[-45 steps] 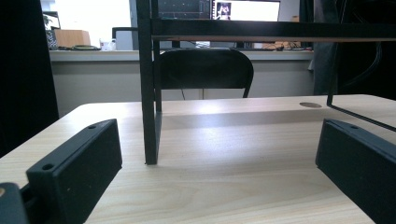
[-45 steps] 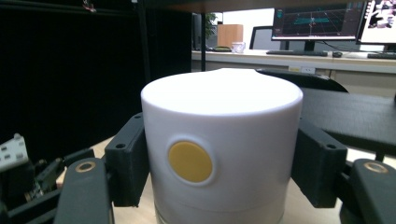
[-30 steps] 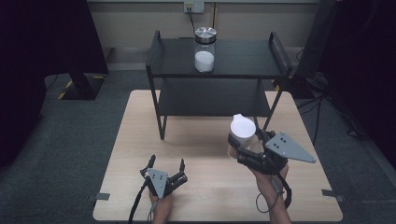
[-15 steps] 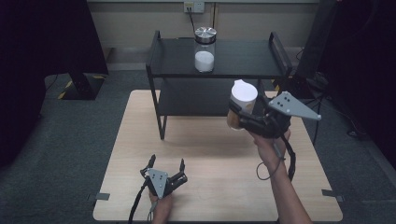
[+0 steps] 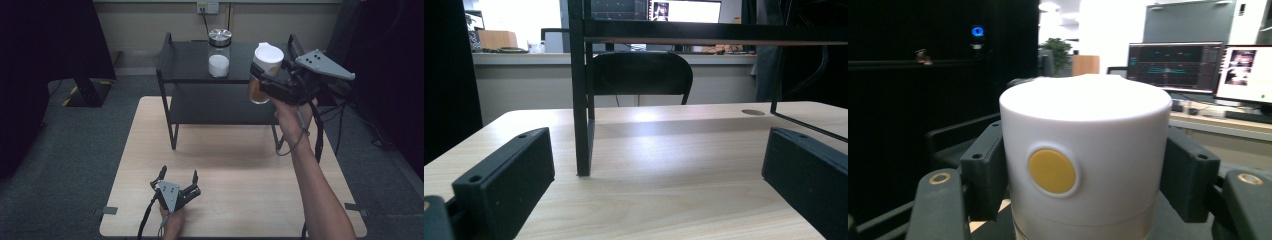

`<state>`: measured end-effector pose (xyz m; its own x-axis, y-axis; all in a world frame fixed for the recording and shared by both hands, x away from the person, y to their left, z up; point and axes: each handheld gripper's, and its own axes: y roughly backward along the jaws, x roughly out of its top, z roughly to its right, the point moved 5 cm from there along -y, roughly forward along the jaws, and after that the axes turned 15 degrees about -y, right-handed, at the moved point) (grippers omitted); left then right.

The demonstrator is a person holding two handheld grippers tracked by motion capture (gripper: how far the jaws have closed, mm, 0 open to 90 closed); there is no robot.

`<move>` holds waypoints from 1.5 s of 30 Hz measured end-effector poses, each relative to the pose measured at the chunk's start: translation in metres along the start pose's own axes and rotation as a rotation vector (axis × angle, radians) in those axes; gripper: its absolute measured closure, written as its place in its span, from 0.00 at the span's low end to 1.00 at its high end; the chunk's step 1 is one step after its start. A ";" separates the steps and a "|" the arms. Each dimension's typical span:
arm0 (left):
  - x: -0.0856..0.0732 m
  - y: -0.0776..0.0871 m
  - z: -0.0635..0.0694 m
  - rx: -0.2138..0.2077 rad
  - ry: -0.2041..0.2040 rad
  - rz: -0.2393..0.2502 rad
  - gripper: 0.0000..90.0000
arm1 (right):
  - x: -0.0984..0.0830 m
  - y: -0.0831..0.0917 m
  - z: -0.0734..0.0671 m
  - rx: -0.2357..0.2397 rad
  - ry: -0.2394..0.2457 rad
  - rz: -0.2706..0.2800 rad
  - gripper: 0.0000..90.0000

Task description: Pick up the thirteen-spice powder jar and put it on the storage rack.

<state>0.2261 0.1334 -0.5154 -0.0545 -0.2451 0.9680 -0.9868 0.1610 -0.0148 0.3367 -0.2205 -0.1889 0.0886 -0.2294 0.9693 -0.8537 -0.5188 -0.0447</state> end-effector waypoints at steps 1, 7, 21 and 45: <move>0.000 0.000 0.000 0.000 0.000 -0.002 0.00 | 0.000 -0.003 -0.001 -0.016 0.002 0.010 0.33; 0.000 0.000 0.000 -0.002 0.001 0.002 0.00 | 0.007 -0.031 0.000 -0.108 -0.032 0.046 0.33; 0.000 0.000 -0.001 -0.004 0.003 -0.002 0.00 | 0.015 -0.077 0.005 -0.172 -0.027 0.024 0.33; -0.001 0.000 0.000 -0.003 -0.001 0.007 0.00 | 0.011 -0.086 0.007 -0.165 -0.053 -0.002 0.12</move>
<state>0.2258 0.1338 -0.5161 -0.0613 -0.2454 0.9675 -0.9860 0.1656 -0.0205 0.4148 -0.1837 -0.1759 0.1133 -0.2737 0.9551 -0.9259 -0.3777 0.0016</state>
